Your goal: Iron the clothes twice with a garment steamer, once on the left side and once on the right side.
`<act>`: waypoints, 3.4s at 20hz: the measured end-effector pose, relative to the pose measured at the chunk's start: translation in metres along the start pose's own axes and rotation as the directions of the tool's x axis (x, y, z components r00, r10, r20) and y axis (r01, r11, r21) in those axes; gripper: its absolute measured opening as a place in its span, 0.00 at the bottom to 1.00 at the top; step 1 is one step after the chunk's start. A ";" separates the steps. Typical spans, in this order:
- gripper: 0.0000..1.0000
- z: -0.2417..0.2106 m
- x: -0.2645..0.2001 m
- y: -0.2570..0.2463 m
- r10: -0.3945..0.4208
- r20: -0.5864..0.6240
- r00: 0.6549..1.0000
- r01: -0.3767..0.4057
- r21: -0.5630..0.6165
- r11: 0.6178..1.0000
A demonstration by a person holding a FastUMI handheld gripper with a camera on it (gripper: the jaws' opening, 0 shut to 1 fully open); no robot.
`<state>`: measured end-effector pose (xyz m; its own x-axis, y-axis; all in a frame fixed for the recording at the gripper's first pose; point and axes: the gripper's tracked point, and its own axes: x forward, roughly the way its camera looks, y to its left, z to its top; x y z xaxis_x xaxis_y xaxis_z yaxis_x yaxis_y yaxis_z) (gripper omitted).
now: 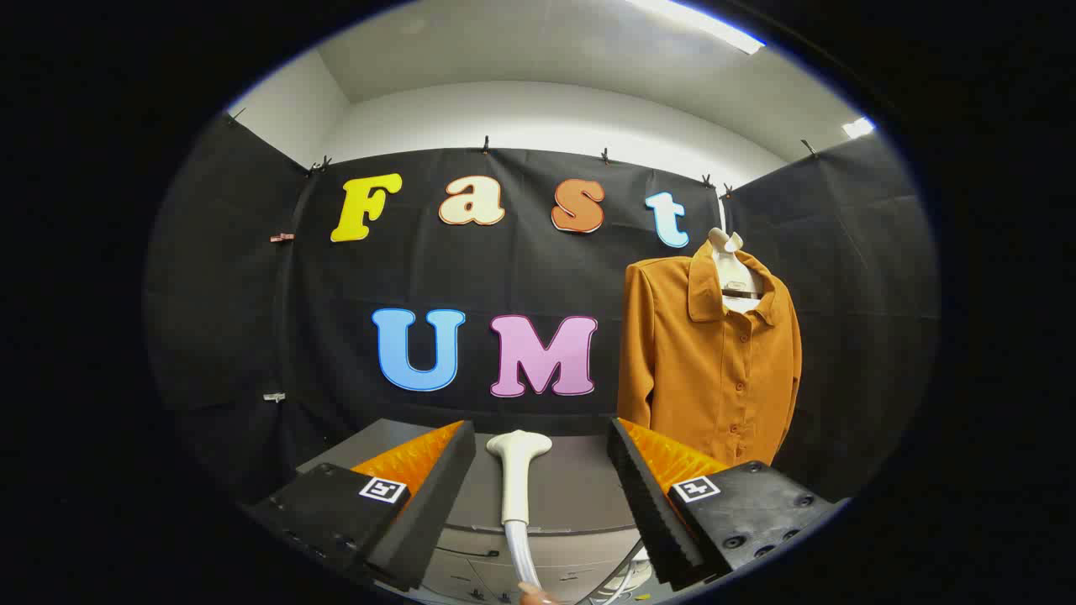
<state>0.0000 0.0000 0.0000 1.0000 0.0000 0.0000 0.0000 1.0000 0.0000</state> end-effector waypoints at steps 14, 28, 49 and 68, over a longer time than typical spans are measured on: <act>0.99 -0.005 0.005 0.000 -0.017 -0.009 1.000 0.017 -0.005 1.000; 0.99 -0.018 0.015 0.019 -0.044 -0.040 0.998 0.043 -0.017 0.999; 0.98 -0.149 0.135 0.030 -0.036 -0.365 0.930 0.021 -0.046 0.999; 0.67 -0.222 0.189 0.048 0.034 -0.604 0.796 -0.033 0.013 0.999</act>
<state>0.1887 0.0477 -0.2215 0.7961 0.0342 -0.6042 -0.0334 0.9994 0.0125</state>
